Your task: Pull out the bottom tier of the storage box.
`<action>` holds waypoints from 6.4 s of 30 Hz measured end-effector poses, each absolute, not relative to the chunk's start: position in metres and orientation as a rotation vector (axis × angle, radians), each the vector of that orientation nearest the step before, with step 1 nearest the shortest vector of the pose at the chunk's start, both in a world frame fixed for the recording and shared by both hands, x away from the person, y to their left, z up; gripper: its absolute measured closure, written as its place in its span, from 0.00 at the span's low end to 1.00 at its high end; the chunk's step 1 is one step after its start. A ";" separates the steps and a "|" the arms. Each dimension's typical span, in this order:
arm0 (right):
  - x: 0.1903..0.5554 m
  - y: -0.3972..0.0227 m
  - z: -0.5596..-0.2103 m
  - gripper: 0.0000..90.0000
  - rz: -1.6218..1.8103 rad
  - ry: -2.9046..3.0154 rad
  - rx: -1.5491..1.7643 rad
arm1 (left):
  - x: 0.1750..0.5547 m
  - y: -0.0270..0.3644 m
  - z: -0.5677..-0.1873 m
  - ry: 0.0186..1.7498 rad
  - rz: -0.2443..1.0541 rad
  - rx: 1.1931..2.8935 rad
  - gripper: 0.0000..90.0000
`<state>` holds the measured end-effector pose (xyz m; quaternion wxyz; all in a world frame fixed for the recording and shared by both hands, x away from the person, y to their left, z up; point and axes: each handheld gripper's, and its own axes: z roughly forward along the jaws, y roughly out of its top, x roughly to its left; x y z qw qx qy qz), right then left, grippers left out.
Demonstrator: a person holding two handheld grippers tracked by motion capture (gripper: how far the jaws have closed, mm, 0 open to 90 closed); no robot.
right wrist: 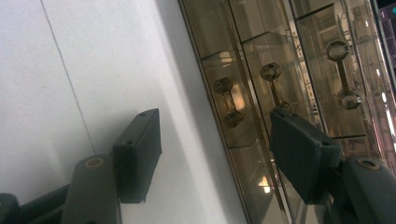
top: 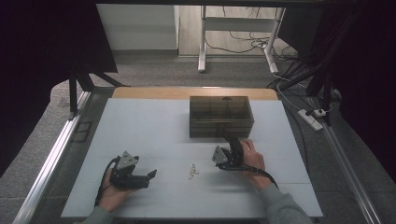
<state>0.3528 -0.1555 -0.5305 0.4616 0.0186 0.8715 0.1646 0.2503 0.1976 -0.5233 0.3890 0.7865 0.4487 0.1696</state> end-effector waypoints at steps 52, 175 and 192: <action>0.377 -0.148 -0.540 0.75 0.363 2.084 0.019 | 0.251 0.201 -0.524 1.153 0.436 1.992 0.13; 0.364 -0.167 -0.519 0.51 0.887 2.318 0.374 | 0.250 0.209 -0.524 1.177 0.472 1.978 0.13; 0.358 -0.183 -0.512 0.44 1.128 2.467 0.569 | 0.250 0.208 -0.524 1.154 0.483 1.984 0.13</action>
